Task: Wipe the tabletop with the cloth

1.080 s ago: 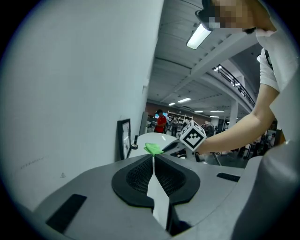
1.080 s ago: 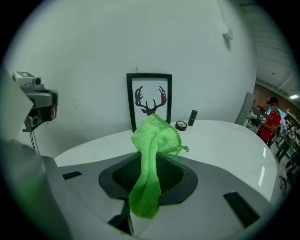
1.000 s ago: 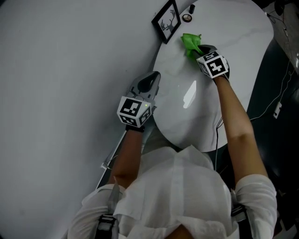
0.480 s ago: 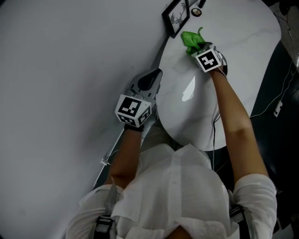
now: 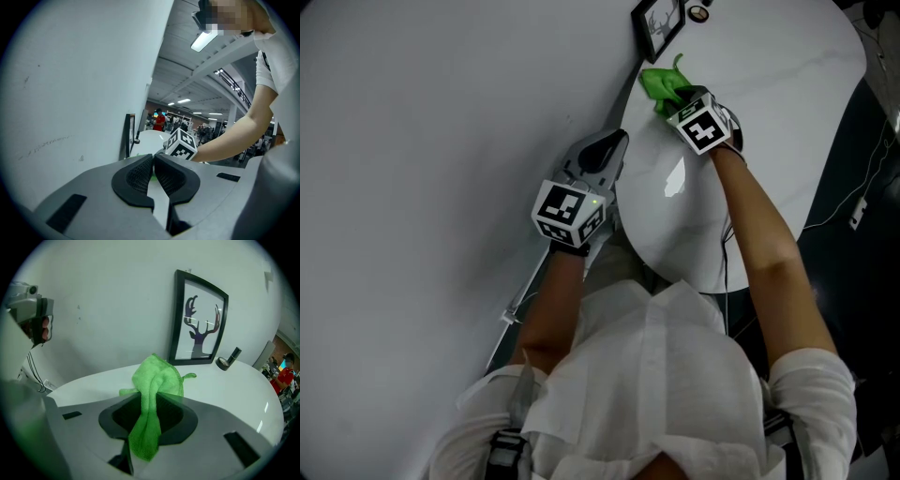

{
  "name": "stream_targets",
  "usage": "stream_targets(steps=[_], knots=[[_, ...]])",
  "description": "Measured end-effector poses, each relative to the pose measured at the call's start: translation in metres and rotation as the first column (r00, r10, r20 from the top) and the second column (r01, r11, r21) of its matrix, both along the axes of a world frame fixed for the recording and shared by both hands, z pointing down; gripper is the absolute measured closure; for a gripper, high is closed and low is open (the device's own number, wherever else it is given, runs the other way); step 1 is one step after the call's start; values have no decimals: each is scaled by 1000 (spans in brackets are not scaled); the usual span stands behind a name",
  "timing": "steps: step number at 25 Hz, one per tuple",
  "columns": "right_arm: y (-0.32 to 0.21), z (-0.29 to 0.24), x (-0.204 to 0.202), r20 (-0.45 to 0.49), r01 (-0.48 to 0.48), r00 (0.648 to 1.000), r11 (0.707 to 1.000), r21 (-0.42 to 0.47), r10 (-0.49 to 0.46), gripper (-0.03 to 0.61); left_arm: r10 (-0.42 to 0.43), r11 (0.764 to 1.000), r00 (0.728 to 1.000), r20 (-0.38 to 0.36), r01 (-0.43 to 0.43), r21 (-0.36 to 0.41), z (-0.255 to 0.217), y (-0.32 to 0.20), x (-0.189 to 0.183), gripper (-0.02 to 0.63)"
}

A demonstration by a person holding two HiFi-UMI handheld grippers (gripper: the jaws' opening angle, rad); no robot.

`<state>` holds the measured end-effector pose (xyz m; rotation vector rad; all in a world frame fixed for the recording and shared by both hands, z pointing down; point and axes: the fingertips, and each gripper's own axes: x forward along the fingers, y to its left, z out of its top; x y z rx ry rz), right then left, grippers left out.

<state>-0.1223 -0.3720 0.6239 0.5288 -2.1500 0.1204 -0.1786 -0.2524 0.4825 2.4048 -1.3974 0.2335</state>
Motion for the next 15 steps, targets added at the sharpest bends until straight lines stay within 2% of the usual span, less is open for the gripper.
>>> stream_targets(steps=[9, 15], knots=[[70, 2, -20, 42, 149, 988, 989, -27, -147, 495, 1, 1000, 1000, 6, -1, -8, 3, 12, 3, 588], [112, 7, -21, 65, 201, 978, 978, -49, -198, 495, 9, 1000, 1000, 10, -9, -14, 9, 13, 7, 588]])
